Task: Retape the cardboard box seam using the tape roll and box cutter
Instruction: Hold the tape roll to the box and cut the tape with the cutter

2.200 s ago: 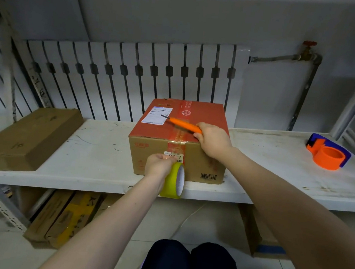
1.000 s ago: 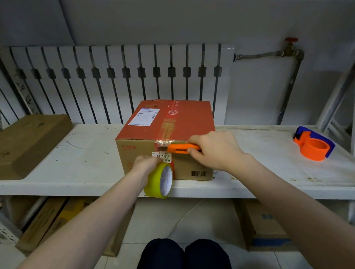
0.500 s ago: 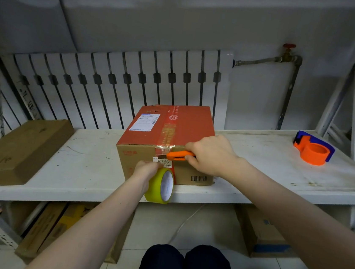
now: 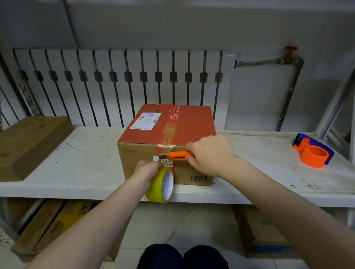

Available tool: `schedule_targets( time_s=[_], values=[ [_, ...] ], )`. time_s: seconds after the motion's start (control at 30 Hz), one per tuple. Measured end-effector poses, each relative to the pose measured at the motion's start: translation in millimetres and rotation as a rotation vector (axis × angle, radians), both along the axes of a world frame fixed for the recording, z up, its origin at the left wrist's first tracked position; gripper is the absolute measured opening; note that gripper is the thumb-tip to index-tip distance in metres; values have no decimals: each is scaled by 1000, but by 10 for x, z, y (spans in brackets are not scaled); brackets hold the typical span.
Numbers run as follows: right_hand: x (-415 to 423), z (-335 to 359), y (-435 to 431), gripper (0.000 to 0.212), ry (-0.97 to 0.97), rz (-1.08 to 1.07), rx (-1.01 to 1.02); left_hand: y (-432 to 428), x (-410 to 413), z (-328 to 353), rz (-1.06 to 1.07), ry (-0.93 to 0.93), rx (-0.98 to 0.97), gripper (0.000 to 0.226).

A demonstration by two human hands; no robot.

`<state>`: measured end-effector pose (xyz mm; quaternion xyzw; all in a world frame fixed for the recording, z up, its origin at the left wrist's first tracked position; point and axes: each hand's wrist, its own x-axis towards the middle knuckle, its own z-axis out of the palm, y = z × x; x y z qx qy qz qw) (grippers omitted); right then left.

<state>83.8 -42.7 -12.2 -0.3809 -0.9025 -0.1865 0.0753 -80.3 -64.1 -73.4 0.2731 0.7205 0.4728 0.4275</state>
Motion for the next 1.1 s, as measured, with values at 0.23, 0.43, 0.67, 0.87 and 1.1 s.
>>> schedule_targets(
  time_s=[0.23, 0.43, 0.67, 0.87, 1.1],
  values=[
    [-36, -10, 9, 27, -38, -22, 32, 11, -10, -11, 11, 16, 19, 26],
    [-122, 25, -52, 24, -84, -70, 49, 15, -5, 25, -9, 34, -19, 31],
    [71, 16, -9, 28, -115, -167, 56, 3, -58, 53, -31, 42, -24, 30],
    [296, 295, 10, 27, 135, -134, -85, 106, -126, -86, -79, 27, -64, 57],
    [93, -62, 245, 45, 397, -284, -128, -8, -64, 69, -65, 53, -41, 26]
  ],
)
